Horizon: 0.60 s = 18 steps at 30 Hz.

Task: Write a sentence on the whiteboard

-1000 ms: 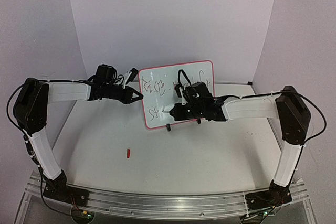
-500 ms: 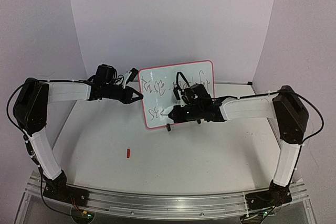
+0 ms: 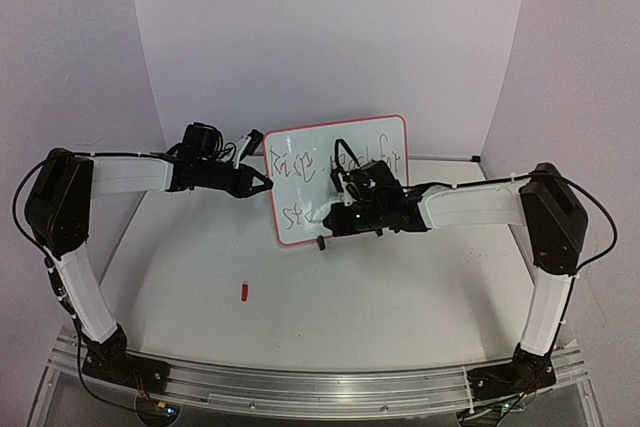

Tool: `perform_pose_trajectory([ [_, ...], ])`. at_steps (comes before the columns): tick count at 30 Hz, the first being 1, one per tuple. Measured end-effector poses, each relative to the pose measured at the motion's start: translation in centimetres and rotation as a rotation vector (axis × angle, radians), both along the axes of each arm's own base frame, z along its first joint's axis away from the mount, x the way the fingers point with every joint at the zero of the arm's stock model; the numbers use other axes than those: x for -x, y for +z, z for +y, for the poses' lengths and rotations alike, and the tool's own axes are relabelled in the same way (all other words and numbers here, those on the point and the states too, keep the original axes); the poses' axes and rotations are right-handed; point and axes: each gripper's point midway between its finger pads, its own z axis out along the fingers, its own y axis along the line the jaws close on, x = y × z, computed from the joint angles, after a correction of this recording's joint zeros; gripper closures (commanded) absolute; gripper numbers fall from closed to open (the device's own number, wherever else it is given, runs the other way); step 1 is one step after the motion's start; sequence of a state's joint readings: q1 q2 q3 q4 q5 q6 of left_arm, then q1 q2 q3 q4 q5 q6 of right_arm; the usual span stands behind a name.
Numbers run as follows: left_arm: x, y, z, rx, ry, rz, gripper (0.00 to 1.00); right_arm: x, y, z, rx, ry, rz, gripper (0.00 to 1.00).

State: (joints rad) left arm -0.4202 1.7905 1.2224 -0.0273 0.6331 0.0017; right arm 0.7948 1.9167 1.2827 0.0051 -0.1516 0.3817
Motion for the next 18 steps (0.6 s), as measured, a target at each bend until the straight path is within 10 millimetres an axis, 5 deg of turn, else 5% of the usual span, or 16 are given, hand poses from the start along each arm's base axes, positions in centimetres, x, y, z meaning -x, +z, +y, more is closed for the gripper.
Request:
perform_pose_trajectory([
  [18,0.0,0.0,0.0,0.0,0.0,0.0,1.0,-0.6,1.7,-0.3,0.009,-0.023,-0.046,1.0],
])
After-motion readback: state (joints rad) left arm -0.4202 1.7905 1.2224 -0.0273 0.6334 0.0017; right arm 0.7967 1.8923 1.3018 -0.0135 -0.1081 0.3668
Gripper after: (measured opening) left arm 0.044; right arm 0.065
